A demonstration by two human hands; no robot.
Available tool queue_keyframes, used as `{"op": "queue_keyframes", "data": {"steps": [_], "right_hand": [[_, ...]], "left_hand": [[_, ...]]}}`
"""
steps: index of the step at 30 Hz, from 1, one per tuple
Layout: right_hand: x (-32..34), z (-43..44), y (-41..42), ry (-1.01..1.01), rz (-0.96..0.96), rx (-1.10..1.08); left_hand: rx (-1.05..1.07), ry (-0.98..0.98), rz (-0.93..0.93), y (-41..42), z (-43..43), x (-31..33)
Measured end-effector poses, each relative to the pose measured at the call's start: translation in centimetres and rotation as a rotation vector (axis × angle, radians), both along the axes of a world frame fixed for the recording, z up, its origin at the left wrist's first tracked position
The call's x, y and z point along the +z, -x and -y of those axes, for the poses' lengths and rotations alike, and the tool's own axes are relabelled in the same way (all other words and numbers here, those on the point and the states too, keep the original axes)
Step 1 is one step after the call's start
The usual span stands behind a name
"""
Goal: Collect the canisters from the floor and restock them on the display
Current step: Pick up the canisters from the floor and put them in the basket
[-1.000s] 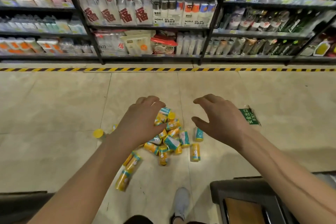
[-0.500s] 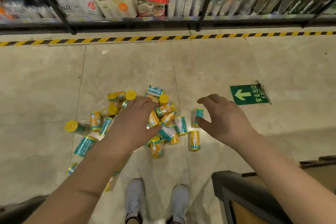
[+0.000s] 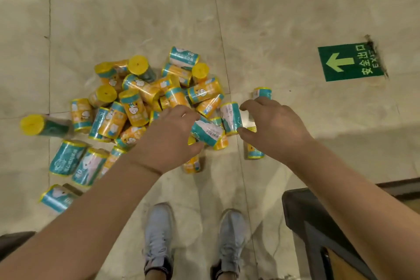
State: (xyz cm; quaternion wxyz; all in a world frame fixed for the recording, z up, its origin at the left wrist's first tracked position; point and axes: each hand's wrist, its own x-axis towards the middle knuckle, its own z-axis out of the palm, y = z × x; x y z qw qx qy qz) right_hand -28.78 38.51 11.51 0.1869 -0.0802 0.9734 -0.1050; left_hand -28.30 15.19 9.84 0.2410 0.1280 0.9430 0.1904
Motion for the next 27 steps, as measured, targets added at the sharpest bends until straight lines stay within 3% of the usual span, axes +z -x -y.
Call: {"op": "queue_keyframes", "data": {"steps": [5,7,11,15,22,27], "right_hand": [[-6.6,0.4,0.4,-0.016,0.049,0.005],[-9.1,0.2,0.7,-0.026,0.06,0.001],[-13.5,-0.5,1.2,-0.018,0.083,-0.027],[-16.4,-1.3,1.7,-0.028,0.103,-0.049],[-20.1,-3.5,2.1,-0.017,0.167,-0.117],[-22.6,-4.3,2.6,-0.01,0.223,-0.178]], "left_hand": [[-0.009,0.066,0.089,1.0,-0.7,-7.2],[0.08,0.019,0.159,1.5,-1.1,-9.9],[0.46,-0.05,0.418,2.8,-2.3,-15.8],[1.029,-0.343,0.772,3.7,-4.4,-21.2],[1.394,-0.523,0.856,4.8,-7.4,-25.4],[1.396,-0.631,0.748,5.0,-7.0,-25.8]]}}
